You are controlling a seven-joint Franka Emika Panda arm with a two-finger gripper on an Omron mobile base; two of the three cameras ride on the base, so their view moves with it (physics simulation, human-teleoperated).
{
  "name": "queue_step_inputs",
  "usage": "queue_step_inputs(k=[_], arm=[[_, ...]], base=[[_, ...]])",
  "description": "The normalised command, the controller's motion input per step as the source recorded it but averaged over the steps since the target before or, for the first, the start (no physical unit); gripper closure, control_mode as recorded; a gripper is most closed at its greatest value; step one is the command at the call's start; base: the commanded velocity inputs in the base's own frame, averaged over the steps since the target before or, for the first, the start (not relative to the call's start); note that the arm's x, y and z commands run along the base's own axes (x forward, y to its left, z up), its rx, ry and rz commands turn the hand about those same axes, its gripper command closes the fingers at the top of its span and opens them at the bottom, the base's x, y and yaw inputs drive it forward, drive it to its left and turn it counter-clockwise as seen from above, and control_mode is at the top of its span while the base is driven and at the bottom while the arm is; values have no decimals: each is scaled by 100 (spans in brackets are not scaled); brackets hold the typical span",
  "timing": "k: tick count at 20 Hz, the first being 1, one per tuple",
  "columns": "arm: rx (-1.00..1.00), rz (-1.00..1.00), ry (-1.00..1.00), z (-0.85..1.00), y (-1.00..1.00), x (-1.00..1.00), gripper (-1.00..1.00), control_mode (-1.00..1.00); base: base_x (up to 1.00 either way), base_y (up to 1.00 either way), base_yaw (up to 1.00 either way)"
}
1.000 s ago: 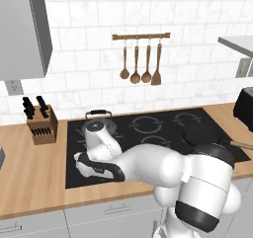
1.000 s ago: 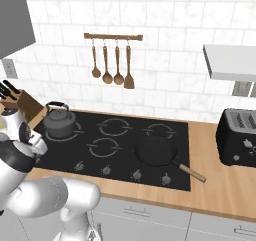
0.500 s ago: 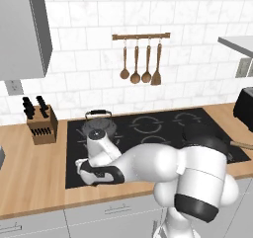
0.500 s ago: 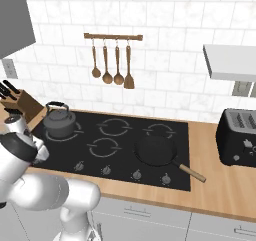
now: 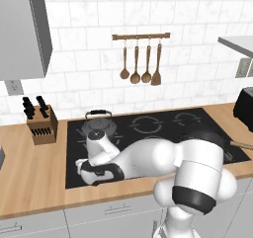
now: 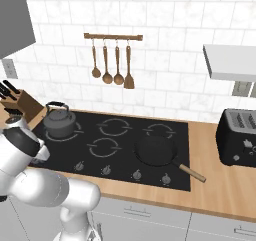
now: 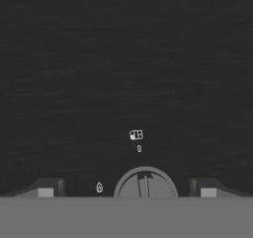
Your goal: Pick the kettle from the counter and place it on a stove burner. Then turn the burner on.
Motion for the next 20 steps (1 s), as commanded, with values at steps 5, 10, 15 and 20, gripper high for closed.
queue_step_inputs(k=[5,10,15,20], arm=[[0,0,0,0,-16,0,-100,-100],[0,0,-1,0,-18,0,-100,-100],[0,0,0,-2,5,-5,-100,-100],[-1,0,0,-1,17,-2,-100,-100]], base=[[0,0,0],[0,0,0],[0,0,0],[0,0,0]])
